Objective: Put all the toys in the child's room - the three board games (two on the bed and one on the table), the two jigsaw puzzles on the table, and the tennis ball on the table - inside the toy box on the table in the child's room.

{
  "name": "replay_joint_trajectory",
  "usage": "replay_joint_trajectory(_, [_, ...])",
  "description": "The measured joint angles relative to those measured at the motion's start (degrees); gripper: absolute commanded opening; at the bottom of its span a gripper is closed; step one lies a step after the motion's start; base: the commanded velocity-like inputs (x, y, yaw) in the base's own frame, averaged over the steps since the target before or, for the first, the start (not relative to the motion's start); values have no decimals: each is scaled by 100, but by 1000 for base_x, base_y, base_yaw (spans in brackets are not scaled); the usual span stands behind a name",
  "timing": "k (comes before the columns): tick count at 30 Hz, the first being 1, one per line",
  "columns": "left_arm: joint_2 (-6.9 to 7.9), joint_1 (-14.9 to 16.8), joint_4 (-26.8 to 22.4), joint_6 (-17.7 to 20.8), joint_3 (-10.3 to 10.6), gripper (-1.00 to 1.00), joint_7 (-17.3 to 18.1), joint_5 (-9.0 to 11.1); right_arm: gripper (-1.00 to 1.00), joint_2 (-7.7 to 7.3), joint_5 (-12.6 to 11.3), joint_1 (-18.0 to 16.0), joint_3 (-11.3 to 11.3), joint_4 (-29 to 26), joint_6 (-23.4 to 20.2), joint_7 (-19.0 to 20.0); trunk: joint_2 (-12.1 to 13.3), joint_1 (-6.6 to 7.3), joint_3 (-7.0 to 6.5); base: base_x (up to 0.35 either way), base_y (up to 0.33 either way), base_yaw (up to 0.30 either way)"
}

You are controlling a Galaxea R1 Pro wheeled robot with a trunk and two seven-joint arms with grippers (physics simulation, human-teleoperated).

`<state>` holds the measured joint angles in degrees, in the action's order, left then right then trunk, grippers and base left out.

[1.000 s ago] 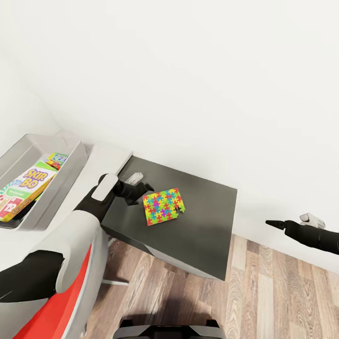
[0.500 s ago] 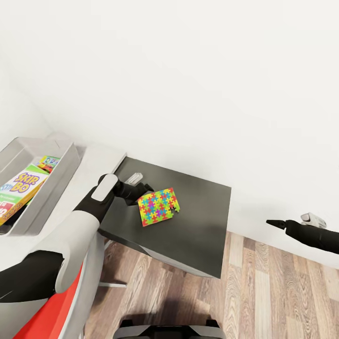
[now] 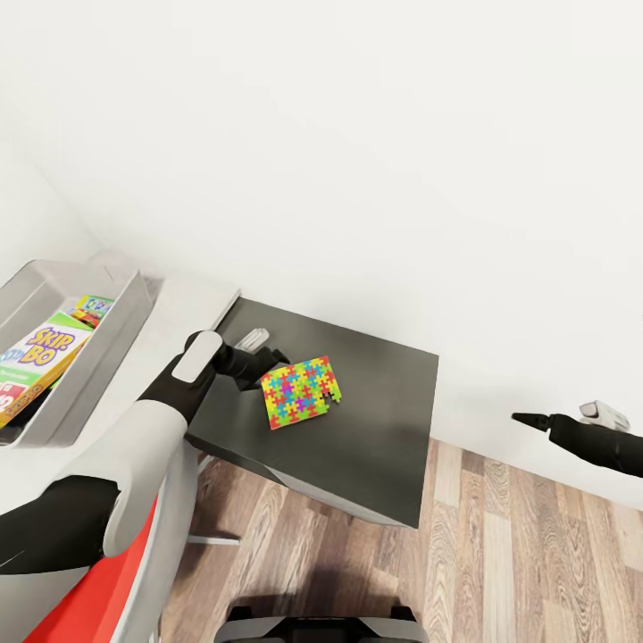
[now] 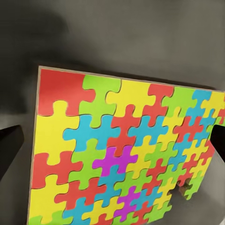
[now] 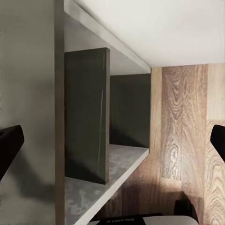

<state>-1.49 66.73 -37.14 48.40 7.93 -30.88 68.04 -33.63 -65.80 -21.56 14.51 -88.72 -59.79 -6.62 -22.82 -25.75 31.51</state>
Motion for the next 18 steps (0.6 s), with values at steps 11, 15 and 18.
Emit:
replay_joint_trajectory(11, [36,-5,-2,-27,-27,100,0,-1,100,5,-3,6,38,-8,0,-2,0,0,0,0,0,0])
replay_joint_trajectory(15, [67,-8,0,-28,-34,100,0,-2,100,3,-3,6,42,-9,0,-2,0,0,0,0,0,0])
replay_joint_trajectory(18, [91,-12,1,-29,-37,100,0,-2,100,1,-3,7,45,-9,0,-2,0,0,0,0,0,0])
